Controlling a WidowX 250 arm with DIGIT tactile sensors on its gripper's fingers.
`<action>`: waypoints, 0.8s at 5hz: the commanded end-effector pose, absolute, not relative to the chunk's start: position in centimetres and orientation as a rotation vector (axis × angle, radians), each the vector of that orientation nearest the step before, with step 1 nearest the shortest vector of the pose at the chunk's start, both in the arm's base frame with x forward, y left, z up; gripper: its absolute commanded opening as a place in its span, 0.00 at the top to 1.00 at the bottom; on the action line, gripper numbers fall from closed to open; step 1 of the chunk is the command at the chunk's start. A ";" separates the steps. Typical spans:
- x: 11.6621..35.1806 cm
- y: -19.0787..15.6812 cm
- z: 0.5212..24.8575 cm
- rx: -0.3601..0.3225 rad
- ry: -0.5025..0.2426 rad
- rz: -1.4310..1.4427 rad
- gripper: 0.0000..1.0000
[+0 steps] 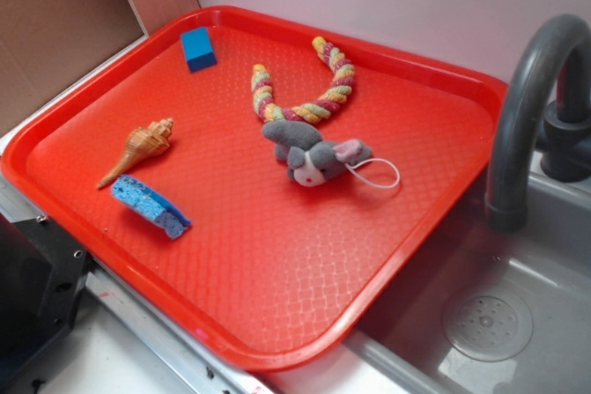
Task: Grab the blue block.
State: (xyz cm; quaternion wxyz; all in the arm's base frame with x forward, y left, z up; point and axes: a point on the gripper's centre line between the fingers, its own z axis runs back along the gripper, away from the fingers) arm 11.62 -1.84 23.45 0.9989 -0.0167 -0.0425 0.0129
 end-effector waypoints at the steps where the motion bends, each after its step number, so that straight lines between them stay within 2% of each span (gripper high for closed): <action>1: 11.6 -1.8 23.5 -0.033 -0.085 0.026 0.00; 2: 13.0 -0.1 23.1 -0.041 -0.122 0.276 0.00; 3: 14.9 1.7 22.0 0.012 -0.213 0.522 0.00; 4: 16.4 3.4 20.4 0.061 -0.259 0.769 0.00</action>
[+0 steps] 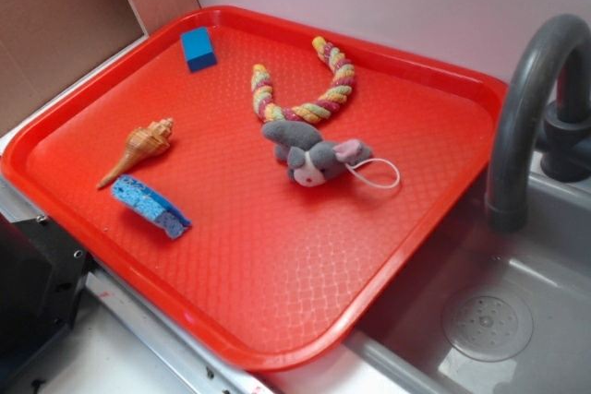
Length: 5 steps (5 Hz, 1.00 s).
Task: Grab the blue block.
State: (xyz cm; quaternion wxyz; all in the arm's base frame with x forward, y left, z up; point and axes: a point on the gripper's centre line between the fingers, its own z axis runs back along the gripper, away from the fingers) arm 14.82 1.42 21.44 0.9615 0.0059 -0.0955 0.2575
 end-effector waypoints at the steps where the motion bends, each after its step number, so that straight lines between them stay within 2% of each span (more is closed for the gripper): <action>1: 19.4 5.5 17.7 0.088 -0.280 0.974 0.00; 2: 21.5 7.7 15.9 0.116 -0.335 1.094 0.00; 3: 24.0 10.2 14.0 0.098 -0.349 1.189 0.00; 5: 27.0 13.9 9.9 0.121 -0.366 1.310 0.00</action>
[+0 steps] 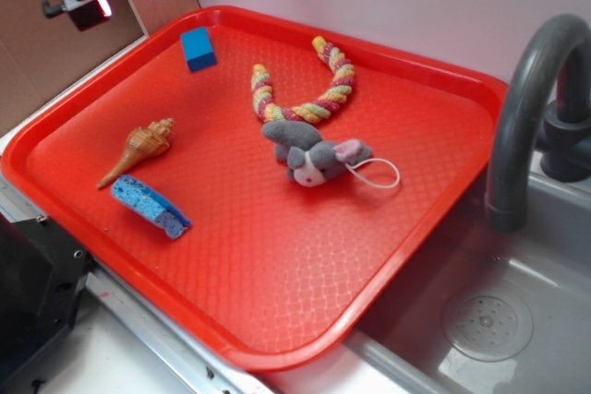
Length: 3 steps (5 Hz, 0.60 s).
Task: Grab the blue block.
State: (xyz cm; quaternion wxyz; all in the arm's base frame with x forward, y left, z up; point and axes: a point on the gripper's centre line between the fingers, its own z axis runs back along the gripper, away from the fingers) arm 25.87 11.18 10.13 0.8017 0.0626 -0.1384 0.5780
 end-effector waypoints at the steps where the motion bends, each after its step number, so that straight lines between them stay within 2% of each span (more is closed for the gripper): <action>1: 28.1 14.8 8.2 0.078 -0.369 1.296 0.00; 2: 28.9 14.9 6.7 0.052 -0.350 1.271 0.00; 3: 29.7 14.7 5.5 0.064 -0.342 1.253 0.00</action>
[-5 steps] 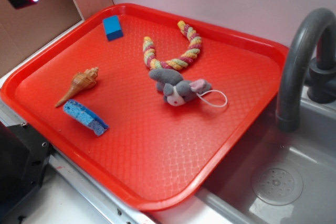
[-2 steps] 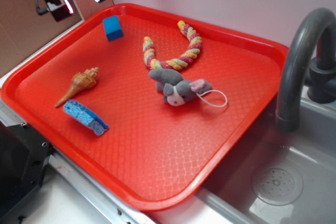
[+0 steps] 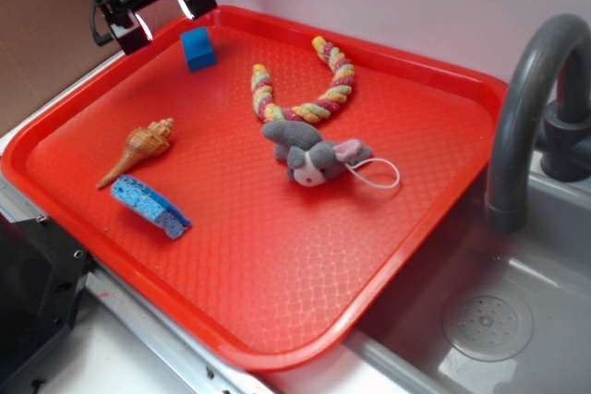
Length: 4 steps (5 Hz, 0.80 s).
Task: Grab the blue block.
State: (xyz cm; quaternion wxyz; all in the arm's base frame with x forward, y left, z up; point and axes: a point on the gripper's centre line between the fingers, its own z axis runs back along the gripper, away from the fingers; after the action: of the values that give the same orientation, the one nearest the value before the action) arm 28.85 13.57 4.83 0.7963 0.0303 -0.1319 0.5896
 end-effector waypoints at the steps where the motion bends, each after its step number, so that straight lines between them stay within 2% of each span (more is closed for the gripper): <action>1: 30.1 14.9 4.0 0.061 -0.317 1.262 0.00; 3: 30.0 14.8 2.9 0.079 -0.307 1.262 0.00; 4: 29.6 14.5 2.5 0.085 -0.299 1.233 1.00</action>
State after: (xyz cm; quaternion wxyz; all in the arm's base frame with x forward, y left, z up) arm 29.84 14.19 1.49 0.8036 0.0452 -0.1233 0.5805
